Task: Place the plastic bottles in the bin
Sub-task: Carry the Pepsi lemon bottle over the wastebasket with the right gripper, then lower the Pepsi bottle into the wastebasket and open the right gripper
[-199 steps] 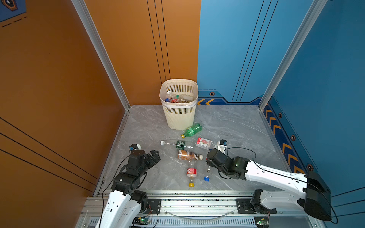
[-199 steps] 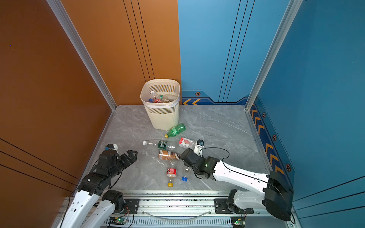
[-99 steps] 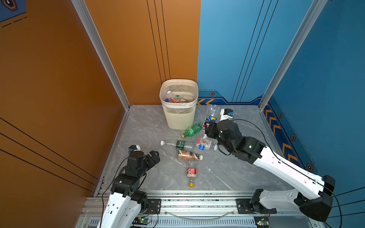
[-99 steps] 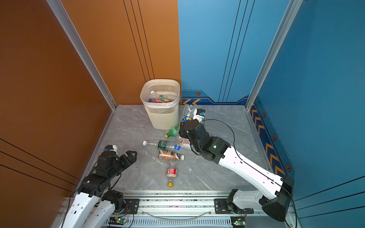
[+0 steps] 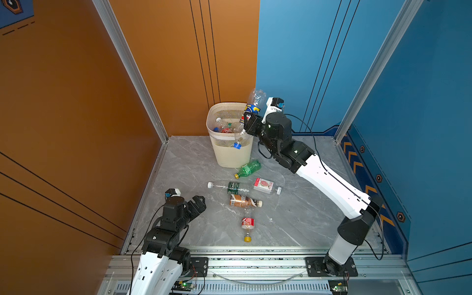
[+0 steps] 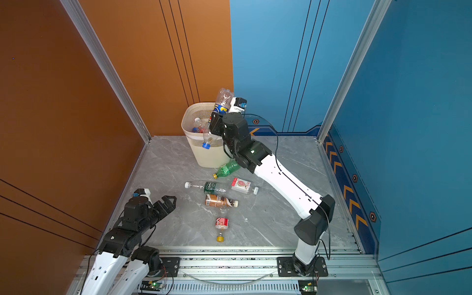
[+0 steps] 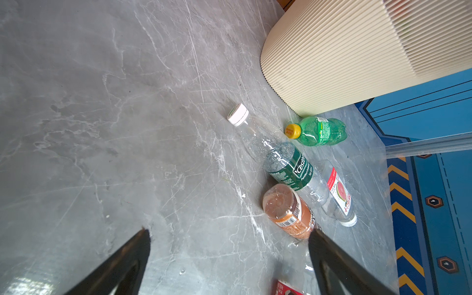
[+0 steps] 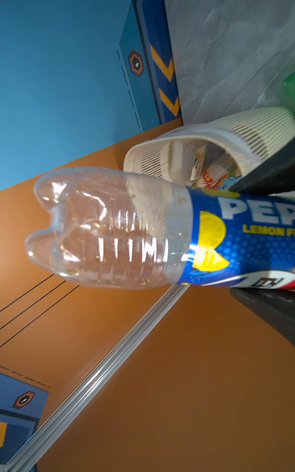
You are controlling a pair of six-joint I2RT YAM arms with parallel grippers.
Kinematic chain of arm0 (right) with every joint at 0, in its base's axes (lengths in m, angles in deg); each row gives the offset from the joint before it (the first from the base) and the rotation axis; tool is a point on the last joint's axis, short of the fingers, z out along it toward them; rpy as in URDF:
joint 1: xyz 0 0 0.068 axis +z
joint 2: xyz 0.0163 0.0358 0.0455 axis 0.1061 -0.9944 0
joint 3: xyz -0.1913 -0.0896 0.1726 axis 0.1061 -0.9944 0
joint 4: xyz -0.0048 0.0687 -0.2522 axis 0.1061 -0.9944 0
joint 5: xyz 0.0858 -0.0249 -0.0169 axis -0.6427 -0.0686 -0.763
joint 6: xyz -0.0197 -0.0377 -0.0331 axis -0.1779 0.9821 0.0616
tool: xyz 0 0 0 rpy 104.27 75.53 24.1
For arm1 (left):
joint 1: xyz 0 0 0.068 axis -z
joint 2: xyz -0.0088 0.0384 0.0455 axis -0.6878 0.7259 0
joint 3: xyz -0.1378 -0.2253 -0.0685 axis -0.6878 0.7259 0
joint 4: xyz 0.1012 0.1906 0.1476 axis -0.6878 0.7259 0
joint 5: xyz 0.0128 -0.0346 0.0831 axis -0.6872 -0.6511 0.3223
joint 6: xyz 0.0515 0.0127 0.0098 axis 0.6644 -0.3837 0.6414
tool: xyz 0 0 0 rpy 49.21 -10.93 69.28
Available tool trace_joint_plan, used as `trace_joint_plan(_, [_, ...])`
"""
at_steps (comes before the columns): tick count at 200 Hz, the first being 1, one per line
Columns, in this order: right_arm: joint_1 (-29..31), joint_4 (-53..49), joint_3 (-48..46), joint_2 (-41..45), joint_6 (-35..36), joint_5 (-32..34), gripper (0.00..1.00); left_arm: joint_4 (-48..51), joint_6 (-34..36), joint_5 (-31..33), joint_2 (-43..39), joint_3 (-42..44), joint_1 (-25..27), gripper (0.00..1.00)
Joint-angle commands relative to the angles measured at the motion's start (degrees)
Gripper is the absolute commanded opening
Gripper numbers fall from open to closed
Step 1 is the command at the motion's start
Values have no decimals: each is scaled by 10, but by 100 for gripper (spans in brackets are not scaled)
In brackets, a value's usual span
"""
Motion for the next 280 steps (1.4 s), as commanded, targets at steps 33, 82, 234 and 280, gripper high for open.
trace_joint_plan(33, [-14,87,123,-115,-21,-6,55,10,-5,-18,-8,13,-7,98])
trace_joint_plan(82, [-21,132,191,-210,-53,3,55,11,-9,-31,-10,17,-9,98])
trace_joint_plan(234, [-32,135,292,-325,-111,-4,54,22,-20,-36,-32,21,-11,98])
trace_joint_plan(280, [-31,186,295,-311,-110,27,54,22,-22,-37,-33,20,-11,98])
